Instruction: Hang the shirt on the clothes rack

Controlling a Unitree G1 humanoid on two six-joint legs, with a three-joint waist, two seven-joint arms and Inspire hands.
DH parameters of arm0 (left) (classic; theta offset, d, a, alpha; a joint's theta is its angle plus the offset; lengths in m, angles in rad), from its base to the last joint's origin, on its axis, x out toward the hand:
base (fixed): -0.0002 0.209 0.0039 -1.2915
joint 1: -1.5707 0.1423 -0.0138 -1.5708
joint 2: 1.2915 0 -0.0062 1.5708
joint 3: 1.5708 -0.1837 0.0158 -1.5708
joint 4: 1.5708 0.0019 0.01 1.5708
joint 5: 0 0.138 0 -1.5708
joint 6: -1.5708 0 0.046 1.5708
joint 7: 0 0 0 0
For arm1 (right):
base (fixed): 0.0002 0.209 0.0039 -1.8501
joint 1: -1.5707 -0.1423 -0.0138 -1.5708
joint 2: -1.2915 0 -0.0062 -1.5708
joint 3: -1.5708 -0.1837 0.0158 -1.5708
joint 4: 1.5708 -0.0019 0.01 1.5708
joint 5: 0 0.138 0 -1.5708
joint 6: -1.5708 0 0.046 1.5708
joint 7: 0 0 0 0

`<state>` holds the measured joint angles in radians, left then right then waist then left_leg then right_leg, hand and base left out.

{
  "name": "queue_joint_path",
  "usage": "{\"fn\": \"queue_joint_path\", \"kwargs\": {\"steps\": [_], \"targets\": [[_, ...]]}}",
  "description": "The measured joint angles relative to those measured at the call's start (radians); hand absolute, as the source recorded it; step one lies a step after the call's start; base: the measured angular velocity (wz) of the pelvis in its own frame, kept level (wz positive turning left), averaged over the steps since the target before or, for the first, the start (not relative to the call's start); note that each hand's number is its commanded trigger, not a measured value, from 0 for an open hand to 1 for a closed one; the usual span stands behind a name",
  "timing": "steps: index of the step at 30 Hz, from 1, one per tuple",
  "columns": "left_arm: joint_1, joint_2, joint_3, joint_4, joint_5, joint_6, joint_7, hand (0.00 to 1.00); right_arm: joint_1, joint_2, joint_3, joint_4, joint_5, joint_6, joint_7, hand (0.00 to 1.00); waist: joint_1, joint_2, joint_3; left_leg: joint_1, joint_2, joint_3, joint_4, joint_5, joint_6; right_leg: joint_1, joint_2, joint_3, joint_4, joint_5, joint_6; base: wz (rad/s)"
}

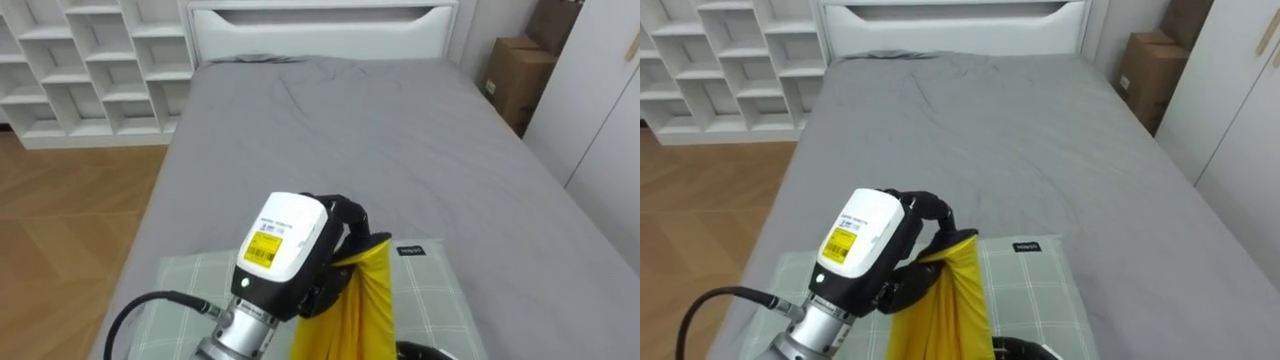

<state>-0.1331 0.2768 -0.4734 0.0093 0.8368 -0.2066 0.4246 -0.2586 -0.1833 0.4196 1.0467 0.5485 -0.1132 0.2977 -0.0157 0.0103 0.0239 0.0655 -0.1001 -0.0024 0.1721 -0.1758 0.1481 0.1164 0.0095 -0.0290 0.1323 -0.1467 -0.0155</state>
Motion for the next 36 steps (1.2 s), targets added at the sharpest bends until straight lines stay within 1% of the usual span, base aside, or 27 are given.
{"fn": "queue_joint_path", "kwargs": {"steps": [4,12,19,27,36], "targets": [[-0.006,0.01,0.0,0.0,0.0,0.0,0.0,1.0,-0.001,0.005,0.001,-0.001,0.0,0.0,0.0,1.0,0.002,0.0,0.0002,0.0,-0.001,-0.002,0.0,0.0,0.0,0.002,-0.001,-0.001,-0.001,0.0,0.0,0.02],[-0.009,0.01,0.0,0.0,-0.001,0.0,0.0,1.0,-0.001,0.018,0.001,-0.001,0.0,0.0,-0.002,1.0,0.002,0.003,0.0017,0.0,-0.001,-0.003,-0.001,0.0,0.0,0.002,0.0,-0.002,-0.001,0.0,0.0,0.0],[-0.012,0.01,0.0,0.0,0.0,0.0,0.0,1.0,-0.001,0.017,0.0,-0.001,0.001,0.0,-0.002,1.0,0.002,0.003,0.0021,0.0,-0.001,-0.004,-0.002,0.0,0.0,0.002,0.0,-0.002,-0.001,0.0,0.0,0.0],[-0.013,0.021,0.0,0.0,0.0,0.0,0.003,1.0,-0.001,0.016,0.0,-0.001,0.001,0.0,-0.002,1.0,-0.001,0.008,0.0046,0.0,-0.003,-0.004,-0.004,0.0,0.0,0.006,-0.002,-0.002,-0.014,0.0,0.0,0.0],[-0.013,0.021,0.0,0.0,0.0,0.0,0.005,1.0,-0.003,0.012,0.0,-0.003,-0.011,0.0,-0.011,1.0,-0.005,0.011,0.004,0.0,-0.003,-0.006,-0.006,0.0,0.0,0.006,-0.002,-0.005,-0.015,0.0,0.0,0.0]]}}
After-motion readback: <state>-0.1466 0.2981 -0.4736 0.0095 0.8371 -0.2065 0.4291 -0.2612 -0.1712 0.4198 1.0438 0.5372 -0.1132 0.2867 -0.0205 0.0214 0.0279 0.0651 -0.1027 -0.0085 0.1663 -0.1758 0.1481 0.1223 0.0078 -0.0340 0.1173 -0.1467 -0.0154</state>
